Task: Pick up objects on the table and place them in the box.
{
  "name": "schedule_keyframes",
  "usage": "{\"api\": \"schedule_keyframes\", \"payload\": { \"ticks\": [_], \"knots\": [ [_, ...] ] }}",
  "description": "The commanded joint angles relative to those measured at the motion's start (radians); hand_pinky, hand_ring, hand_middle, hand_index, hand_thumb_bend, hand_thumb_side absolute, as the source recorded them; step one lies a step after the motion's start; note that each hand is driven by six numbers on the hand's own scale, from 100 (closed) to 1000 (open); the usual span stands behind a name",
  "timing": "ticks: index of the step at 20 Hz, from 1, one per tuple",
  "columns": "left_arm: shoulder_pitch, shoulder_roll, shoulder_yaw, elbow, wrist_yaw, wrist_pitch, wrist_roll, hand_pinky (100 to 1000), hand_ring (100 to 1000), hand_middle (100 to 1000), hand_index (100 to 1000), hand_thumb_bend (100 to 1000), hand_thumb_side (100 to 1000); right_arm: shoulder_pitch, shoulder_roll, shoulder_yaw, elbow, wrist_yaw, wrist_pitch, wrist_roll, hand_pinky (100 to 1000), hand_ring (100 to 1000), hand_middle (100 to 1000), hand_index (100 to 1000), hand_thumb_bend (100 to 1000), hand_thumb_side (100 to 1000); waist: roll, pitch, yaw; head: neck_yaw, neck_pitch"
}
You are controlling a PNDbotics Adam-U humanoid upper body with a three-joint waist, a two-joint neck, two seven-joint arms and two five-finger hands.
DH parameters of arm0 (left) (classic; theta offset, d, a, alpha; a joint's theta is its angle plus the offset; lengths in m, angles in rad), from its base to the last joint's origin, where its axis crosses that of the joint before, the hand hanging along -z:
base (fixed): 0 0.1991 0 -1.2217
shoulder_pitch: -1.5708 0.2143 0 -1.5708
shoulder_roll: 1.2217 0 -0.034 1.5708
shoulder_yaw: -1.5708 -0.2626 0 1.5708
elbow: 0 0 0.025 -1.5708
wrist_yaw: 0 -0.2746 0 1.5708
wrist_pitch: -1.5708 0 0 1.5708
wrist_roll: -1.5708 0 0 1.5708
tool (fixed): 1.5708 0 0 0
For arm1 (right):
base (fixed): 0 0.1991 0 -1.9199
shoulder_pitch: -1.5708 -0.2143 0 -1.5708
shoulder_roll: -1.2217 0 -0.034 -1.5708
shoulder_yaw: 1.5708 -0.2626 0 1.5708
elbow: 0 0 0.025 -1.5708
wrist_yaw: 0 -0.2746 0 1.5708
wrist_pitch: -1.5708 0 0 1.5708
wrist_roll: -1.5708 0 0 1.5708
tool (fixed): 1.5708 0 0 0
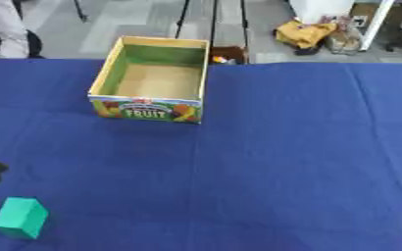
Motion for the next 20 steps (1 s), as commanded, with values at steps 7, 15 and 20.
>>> {"api": "schedule_keyframes", "payload": {
  "ticks": [7,15,20],
  "knots": [
    [-0.047,0.077,0.007,-0.014,0.093,0.053,-0.186,863,936,952,1000,100,969,-0.008,-0.024,0.004,-0.02,-0.01,0.0,0.009,848,902,507,858,100,743,0.007,-0.014,-0.002,0.008,-0.013],
    [-0.089,0.11,-0.012,-0.014,0.096,0.09,-0.288,889,967,1000,1000,229,1000,-0.008,-0.022,0.007,-0.02,-0.012,0.001,0.014,849,903,506,858,100,752,0.007,-0.014,-0.006,0.014,-0.02],
    [-0.098,0.121,-0.025,-0.014,0.071,0.092,-0.346,897,974,1000,1000,196,916,-0.006,-0.023,0.007,-0.02,-0.013,0.003,0.017,850,905,504,858,100,746,0.008,-0.013,-0.006,0.015,-0.023]
  ]
}}
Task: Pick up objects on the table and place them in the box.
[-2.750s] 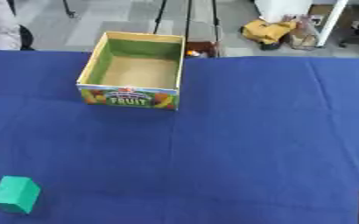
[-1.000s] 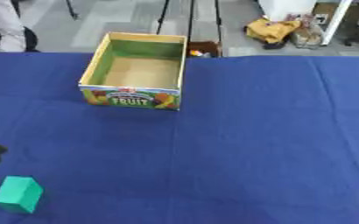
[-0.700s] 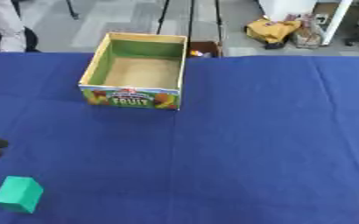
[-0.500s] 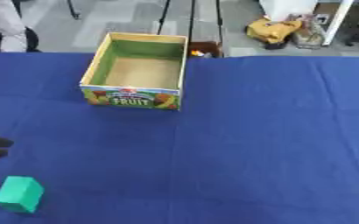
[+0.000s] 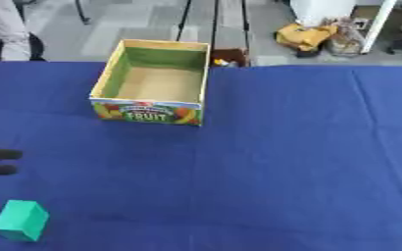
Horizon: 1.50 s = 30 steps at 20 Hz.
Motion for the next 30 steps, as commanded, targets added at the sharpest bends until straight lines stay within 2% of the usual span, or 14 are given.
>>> {"api": "schedule_keyframes", "payload": {
  "ticks": [1,3,5,7,8,9,10,11,12,17,21,22,26,30],
  "knots": [
    [-0.011,0.048,-0.001,-0.014,-0.017,-0.003,-0.038,897,975,1000,1000,192,882,-0.006,-0.021,0.001,-0.02,-0.009,-0.001,0.004,851,905,504,858,100,744,0.005,-0.013,0.001,0.004,-0.014],
    [-0.014,0.052,-0.006,-0.014,-0.025,-0.011,-0.056,897,974,1000,1000,175,846,-0.005,-0.022,0.0,-0.02,-0.009,0.0,0.005,851,906,503,858,100,743,0.006,-0.012,0.001,0.004,-0.015],
    [-0.016,0.055,-0.011,-0.014,-0.031,-0.018,-0.069,892,971,1000,1000,118,772,-0.005,-0.021,0.0,-0.02,-0.01,0.001,0.006,852,906,503,858,100,742,0.006,-0.012,0.001,0.005,-0.015],
    [-0.017,0.057,-0.016,-0.011,-0.033,-0.02,-0.076,891,969,1000,1000,124,792,-0.004,-0.021,-0.001,-0.02,-0.01,0.001,0.007,852,906,503,858,100,741,0.006,-0.012,0.001,0.006,-0.015],
    [-0.017,0.059,-0.02,-0.007,-0.033,-0.023,-0.083,886,966,1000,1000,173,852,-0.004,-0.021,-0.001,-0.02,-0.01,0.002,0.007,852,906,502,857,100,739,0.006,-0.012,0.001,0.006,-0.016],
    [-0.017,0.06,-0.023,-0.003,-0.033,-0.026,-0.088,884,966,1000,1000,194,870,-0.004,-0.021,-0.001,-0.02,-0.01,0.002,0.007,852,906,502,857,100,739,0.006,-0.012,0.001,0.007,-0.017],
    [-0.018,0.063,-0.025,0.001,-0.034,-0.029,-0.093,876,958,985,1000,266,947,-0.004,-0.021,-0.001,-0.02,-0.009,0.002,0.008,852,906,501,855,100,740,0.006,-0.012,0.001,0.007,-0.018],
    [-0.019,0.065,-0.027,0.007,-0.037,-0.032,-0.097,875,957,982,1000,276,959,-0.004,-0.021,-0.001,-0.02,-0.009,0.002,0.008,852,906,501,855,100,739,0.005,-0.012,0.001,0.007,-0.018],
    [-0.02,0.068,-0.029,0.013,-0.04,-0.034,-0.101,871,951,964,1000,355,1000,-0.003,-0.021,-0.001,-0.02,-0.009,0.002,0.009,852,906,500,852,100,737,0.005,-0.011,0.001,0.008,-0.018],
    [-0.03,0.076,-0.038,0.053,-0.047,-0.044,-0.099,861,938,951,1000,503,1000,-0.002,-0.023,-0.002,-0.02,-0.008,0.003,0.012,853,907,498,845,100,734,0.004,-0.009,0.002,0.01,-0.021],
    [-0.038,0.078,-0.036,0.071,-0.038,-0.037,-0.084,856,933,946,1000,460,1000,-0.001,-0.024,-0.003,-0.02,-0.009,0.004,0.015,853,908,497,846,100,733,0.004,-0.007,0.003,0.011,-0.022],
    [-0.041,0.078,-0.036,0.079,-0.036,-0.033,-0.081,850,926,935,1000,413,1000,-0.001,-0.024,-0.003,-0.02,-0.01,0.004,0.015,854,908,496,846,100,733,0.004,-0.006,0.003,0.012,-0.023],
    [-0.054,0.078,-0.043,0.105,-0.022,-0.02,-0.068,848,922,926,1000,337,1000,-0.001,-0.023,-0.005,-0.02,-0.011,0.004,0.017,855,909,496,846,100,731,0.002,-0.004,0.001,0.015,-0.026],
    [-0.067,0.078,-0.056,0.113,-0.015,-0.027,-0.073,851,923,927,1000,312,1000,-0.001,-0.022,-0.005,-0.02,-0.011,0.005,0.017,856,910,495,847,100,729,0.001,-0.003,-0.001,0.018,-0.028]
  ]
}}
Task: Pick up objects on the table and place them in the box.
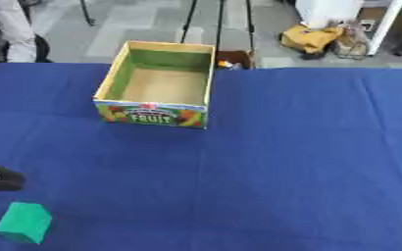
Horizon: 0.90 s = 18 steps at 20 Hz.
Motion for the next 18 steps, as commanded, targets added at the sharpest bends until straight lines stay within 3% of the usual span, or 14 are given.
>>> {"api": "schedule_keyframes", "payload": {
  "ticks": [1,5,7,18],
  "knots": [
    [-0.014,0.044,-0.002,0.002,0.012,-0.007,-0.005,852,923,927,1000,315,1000,-0.009,-0.017,-0.005,-0.02,-0.009,0.0,0.004,856,910,495,847,100,728,0.003,-0.014,-0.001,0.005,-0.011],
    [-0.021,0.044,-0.005,0.007,0.021,-0.012,-0.02,852,923,927,1000,315,1000,-0.009,-0.016,-0.005,-0.02,-0.009,0.001,0.003,856,910,495,847,100,728,0.003,-0.013,-0.001,0.005,-0.011],
    [-0.018,0.049,-0.017,0.012,0.017,-0.021,-0.03,863,927,928,1000,356,1000,-0.009,-0.015,-0.006,-0.02,-0.008,0.001,0.003,857,912,493,847,100,721,0.003,-0.011,-0.004,0.009,-0.012],
    [-0.06,0.051,-0.051,0.065,0.018,-0.037,-0.113,855,924,912,1000,341,1000,-0.009,-0.013,-0.006,-0.02,-0.009,0.005,0.002,860,914,490,847,100,711,0.004,-0.007,-0.009,0.017,-0.017]
  ]
}}
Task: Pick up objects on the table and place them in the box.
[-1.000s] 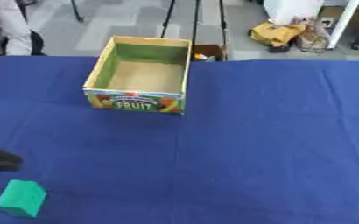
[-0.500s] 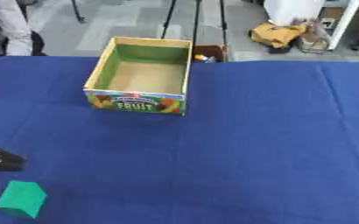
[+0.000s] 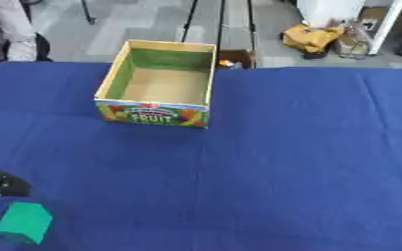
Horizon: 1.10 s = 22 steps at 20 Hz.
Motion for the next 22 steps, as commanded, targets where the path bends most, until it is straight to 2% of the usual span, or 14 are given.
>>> {"api": "schedule_keyframes", "payload": {
  "ticks": [1,6,16,22],
  "knots": [
    [-0.017,0.043,0.0,0.008,-0.002,-0.018,-0.027,853,922,909,1000,340,1000,-0.009,-0.012,-0.006,-0.02,-0.009,0.001,0.0,860,914,489,847,100,711,0.004,-0.013,-0.001,0.006,-0.013],
    [-0.035,0.04,-0.017,0.026,-0.014,-0.011,-0.01,842,913,892,1000,347,1000,-0.009,-0.011,-0.005,-0.02,-0.01,0.002,0.002,862,914,488,844,100,707,0.003,-0.012,-0.004,0.011,-0.016],
    [-0.053,0.034,-0.038,0.053,0.03,-0.03,-0.1,851,912,892,1000,364,1000,-0.01,-0.008,-0.007,-0.02,-0.01,0.006,-0.002,865,916,488,846,100,691,0.005,-0.01,-0.008,0.015,-0.016],
    [-0.056,0.029,-0.047,0.052,0.002,-0.026,-0.1,844,908,884,1000,375,1000,-0.011,-0.007,-0.008,-0.02,-0.009,0.007,-0.007,866,916,487,845,100,687,0.005,-0.008,-0.01,0.015,-0.017]
  ]
}}
